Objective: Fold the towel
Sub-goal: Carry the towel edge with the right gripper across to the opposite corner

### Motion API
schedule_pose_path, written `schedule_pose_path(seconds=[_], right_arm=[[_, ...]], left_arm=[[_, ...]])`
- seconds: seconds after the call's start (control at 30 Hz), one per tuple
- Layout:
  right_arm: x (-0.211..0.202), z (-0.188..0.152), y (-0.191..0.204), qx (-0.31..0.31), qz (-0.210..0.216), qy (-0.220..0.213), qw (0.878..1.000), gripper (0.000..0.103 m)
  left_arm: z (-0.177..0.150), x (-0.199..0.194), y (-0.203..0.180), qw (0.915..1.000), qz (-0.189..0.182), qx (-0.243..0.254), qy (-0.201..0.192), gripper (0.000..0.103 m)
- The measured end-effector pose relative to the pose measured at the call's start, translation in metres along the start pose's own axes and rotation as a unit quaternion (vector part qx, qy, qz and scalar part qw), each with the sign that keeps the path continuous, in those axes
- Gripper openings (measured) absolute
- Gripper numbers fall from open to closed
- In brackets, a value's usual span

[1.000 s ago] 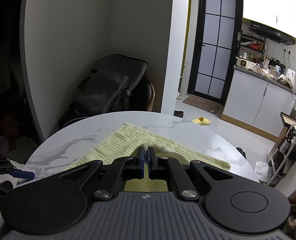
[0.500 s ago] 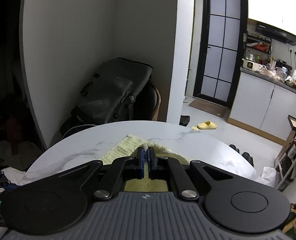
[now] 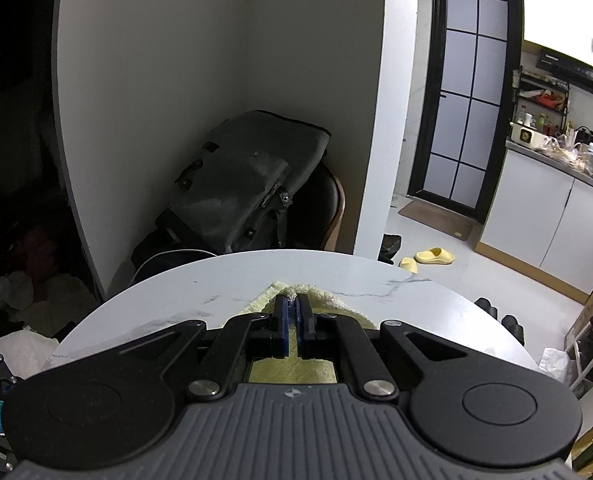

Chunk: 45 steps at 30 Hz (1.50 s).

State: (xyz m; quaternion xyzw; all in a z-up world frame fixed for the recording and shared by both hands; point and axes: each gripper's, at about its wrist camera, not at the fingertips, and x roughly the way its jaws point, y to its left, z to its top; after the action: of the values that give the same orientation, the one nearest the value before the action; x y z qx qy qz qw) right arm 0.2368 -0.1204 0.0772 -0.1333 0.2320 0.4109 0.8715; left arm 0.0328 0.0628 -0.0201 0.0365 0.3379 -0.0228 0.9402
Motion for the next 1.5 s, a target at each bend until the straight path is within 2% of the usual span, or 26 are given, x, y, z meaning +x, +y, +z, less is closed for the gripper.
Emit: schedule_pose_path(seconds=[0.87, 1.5], right_arm=[[0.039, 0.029, 0.007, -0.004, 0.021, -0.007, 1.0, 0.004], [0.122, 0.024, 0.008, 0.032, 0.003, 0.048, 0.998, 0.007]], left_arm=[[-0.003, -0.006, 0.003, 1.0, -0.004, -0.001, 0.004, 0.046], [-0.005, -0.013, 0.011, 0.9999, 0.01, -0.009, 0.007, 0.046]])
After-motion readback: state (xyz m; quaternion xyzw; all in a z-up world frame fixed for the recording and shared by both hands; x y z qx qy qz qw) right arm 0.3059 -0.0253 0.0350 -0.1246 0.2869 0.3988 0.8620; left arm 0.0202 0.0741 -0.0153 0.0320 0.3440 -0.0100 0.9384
